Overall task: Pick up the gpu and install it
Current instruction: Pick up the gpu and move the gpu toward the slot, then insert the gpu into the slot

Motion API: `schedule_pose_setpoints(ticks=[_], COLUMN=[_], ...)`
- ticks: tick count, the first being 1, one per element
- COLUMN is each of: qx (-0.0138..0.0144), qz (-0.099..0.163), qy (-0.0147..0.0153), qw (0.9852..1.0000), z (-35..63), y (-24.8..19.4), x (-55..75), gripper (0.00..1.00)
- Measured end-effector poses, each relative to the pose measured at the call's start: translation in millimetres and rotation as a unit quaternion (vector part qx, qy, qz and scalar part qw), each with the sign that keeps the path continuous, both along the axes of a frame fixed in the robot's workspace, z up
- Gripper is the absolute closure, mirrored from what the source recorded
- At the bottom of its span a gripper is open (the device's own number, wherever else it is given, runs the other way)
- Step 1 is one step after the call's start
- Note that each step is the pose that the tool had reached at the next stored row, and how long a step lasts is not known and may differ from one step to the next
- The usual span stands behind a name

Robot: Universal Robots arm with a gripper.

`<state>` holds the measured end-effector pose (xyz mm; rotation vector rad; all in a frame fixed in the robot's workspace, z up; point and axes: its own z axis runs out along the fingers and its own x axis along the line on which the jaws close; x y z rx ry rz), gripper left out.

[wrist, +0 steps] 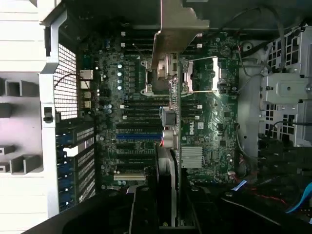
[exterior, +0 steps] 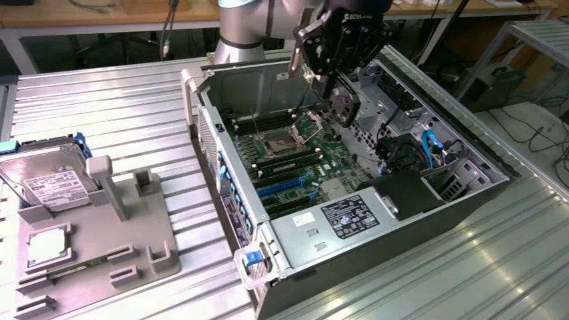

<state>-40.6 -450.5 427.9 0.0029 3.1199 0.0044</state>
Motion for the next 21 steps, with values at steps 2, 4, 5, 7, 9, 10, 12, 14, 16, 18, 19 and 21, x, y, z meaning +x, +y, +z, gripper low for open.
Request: schedule_pose_setpoints(ticks=[2,4,5,7,9,10,12,14,16,18,19,21], qx=[0.0,0.0,-0.0001,0.0,0.0,0.0,0.0,0.0,0.0,0.0,0.0,-0.0001], qz=[0.0,0.0,0.0,0.0,0.0,0.0,0.0,0.0,0.0,0.0,0.002,0.024], qy=[0.0,0.0,0.0,0.0,0.0,0.0,0.0,0.0,0.0,0.0,0.0,0.0], qw=[1.0,1.0,1.0,1.0,1.0,1.0,1.0,1.0,1.0,1.0,1.0,0.9997], z=[-0.2,-0.4,-0.4,-0.5,-0.5,-0.4,-0.4,-0.4,-0.5,-0.4,-0.4,-0.4], y=[0.1,0.1,0.1,0.1,0.1,0.1,0.1,0.1,0.1,0.1,0.1,0.1], x=[17.4,32.8,37.0,37.4,37.4,37.4,37.5,37.5,37.4,37.5,37.5,37.4], gripper=[0.72,0.72,0.72,0.72,0.72,0.72,0.72,0.72,0.72,0.72,0.72,0.72])
